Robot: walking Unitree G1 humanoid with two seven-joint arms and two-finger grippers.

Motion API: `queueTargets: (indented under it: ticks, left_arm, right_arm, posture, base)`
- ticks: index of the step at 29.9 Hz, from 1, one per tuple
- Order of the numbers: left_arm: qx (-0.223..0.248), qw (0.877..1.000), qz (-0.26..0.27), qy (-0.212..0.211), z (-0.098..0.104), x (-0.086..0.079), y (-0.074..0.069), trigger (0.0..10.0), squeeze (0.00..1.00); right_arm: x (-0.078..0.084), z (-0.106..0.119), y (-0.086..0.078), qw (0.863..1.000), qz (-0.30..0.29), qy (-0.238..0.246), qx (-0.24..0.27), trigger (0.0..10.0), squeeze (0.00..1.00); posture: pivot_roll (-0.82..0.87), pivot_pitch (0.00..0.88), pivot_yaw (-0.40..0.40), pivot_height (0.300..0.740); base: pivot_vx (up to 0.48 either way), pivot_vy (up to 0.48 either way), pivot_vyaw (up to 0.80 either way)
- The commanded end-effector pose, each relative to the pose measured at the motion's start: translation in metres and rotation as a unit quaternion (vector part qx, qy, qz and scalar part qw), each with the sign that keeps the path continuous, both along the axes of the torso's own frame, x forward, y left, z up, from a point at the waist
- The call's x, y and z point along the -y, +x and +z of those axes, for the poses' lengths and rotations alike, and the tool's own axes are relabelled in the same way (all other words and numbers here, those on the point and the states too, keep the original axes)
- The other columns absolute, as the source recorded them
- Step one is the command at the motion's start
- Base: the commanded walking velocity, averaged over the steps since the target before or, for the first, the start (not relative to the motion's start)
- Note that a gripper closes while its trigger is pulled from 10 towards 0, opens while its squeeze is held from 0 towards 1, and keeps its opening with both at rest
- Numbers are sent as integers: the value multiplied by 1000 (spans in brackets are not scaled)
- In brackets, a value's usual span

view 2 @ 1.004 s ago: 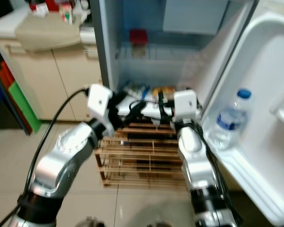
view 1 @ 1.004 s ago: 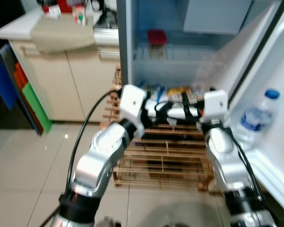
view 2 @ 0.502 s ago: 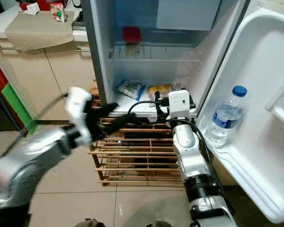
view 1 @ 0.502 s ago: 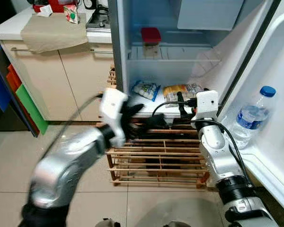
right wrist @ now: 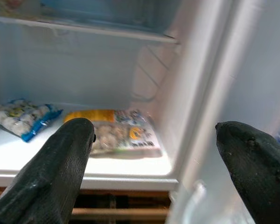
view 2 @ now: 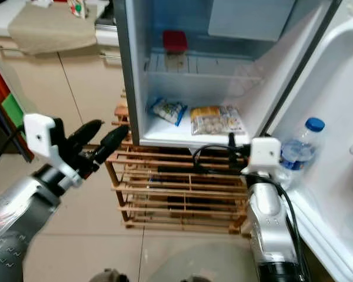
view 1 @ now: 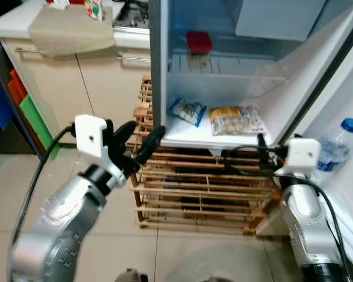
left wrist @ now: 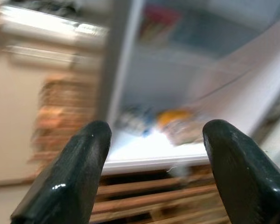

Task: Restocking fridge

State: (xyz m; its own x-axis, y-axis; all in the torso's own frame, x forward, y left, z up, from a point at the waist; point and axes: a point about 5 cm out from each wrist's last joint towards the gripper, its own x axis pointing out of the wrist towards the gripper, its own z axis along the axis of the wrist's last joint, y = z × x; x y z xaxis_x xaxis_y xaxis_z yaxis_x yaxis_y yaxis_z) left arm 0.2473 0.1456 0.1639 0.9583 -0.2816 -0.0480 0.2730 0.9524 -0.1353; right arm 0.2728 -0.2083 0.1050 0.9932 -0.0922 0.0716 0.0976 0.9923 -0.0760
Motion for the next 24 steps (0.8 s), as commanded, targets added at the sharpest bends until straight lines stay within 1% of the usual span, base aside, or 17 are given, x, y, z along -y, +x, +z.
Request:
queueTargets:
  ticks: [1,2,3,4,5,6,8,9,11,12,13,14,15,16,17,19,24]
  left_arm:
    - [-1,996,73,55,-13,-8,12,10000,0]
    - [-3,994,91,62,-17,-11,16,10000,0]
    - [8,991,102,89,-19,-14,21,10000,0]
    - [35,986,104,127,-19,-15,26,10000,0]
    - [35,986,104,127,-19,-15,26,10000,0]
    - [50,981,106,153,-19,-16,28,10000,0]
    - [87,975,109,172,-19,-16,31,10000,0]
    - [111,969,110,192,-19,-16,31,10000,0]
    - [116,968,120,187,-24,-18,30,10000,0]
    - [126,965,123,195,-26,-19,29,10000,0]
    - [144,961,125,198,-27,-17,28,10000,0]
    - [144,961,125,198,-27,-17,28,10000,0]
    - [141,964,124,187,-28,-17,28,10000,0]
    - [130,970,124,165,-28,-15,27,10000,0]
    - [109,977,122,134,-30,-14,28,10000,0]
    - [100,984,110,101,-31,-8,28,10000,0]
    - [101,983,129,81,-32,-11,31,10000,0]
  right_arm:
    - [3,4,2,1000,-5,11,15,10000,0]
    - [2,5,3,1000,-6,12,19,10000,0]
    - [2,6,4,1000,-9,18,22,10000,0]
    - [3,8,6,999,-19,27,28,10000,0]
    - [3,8,6,999,-19,27,28,10000,0]
    - [3,8,6,999,-23,32,32,10000,0]
    - [2,10,4,998,-20,36,42,10000,0]
    - [0,9,2,998,-17,35,42,10000,0]
    - [-2,7,-1,998,-5,35,45,10000,0]
    - [-3,5,-3,999,2,24,44,10000,0]
    - [-4,1,-7,999,18,-1,37,10000,0]
    - [-4,1,-7,999,18,-1,37,10000,0]
    - [-4,-1,-8,999,22,-10,33,10000,0]
    - [-2,-3,-11,999,22,-12,28,10000,0]
    - [1,-5,-12,1000,18,-12,23,10000,0]
    - [8,-7,-15,1000,5,-12,12,10000,0]
    - [5,-9,-13,1000,14,-17,10,10000,0]
  posture:
    - [-56,0,4,736]
    - [-59,0,9,736]
    - [-71,0,25,736]
    - [-83,0,39,736]
    - [-83,0,39,736]
    - [-85,0,45,736]
    - [-99,0,61,736]
    - [-103,0,63,736]
    - [-108,0,61,736]
    - [-115,0,57,736]
    - [-119,0,49,736]
    - [-119,0,49,736]
    - [-118,0,43,736]
    - [-117,0,41,736]
    - [-115,0,32,736]
    - [-113,0,28,736]
    - [-113,0,24,736]
  base:
    - [0,0,0]
    - [0,0,0]
    - [0,0,0]
    - [0,0,0]
    - [0,0,0]
    - [0,0,0]
    - [0,0,0]
    - [0,0,0]
    - [0,0,0]
    - [0,0,0]
    - [0,0,0]
    - [0,0,0]
    - [0,0,0]
    - [0,0,0]
    - [0,0,0]
    - [0,0,0]
    - [0,0,0]
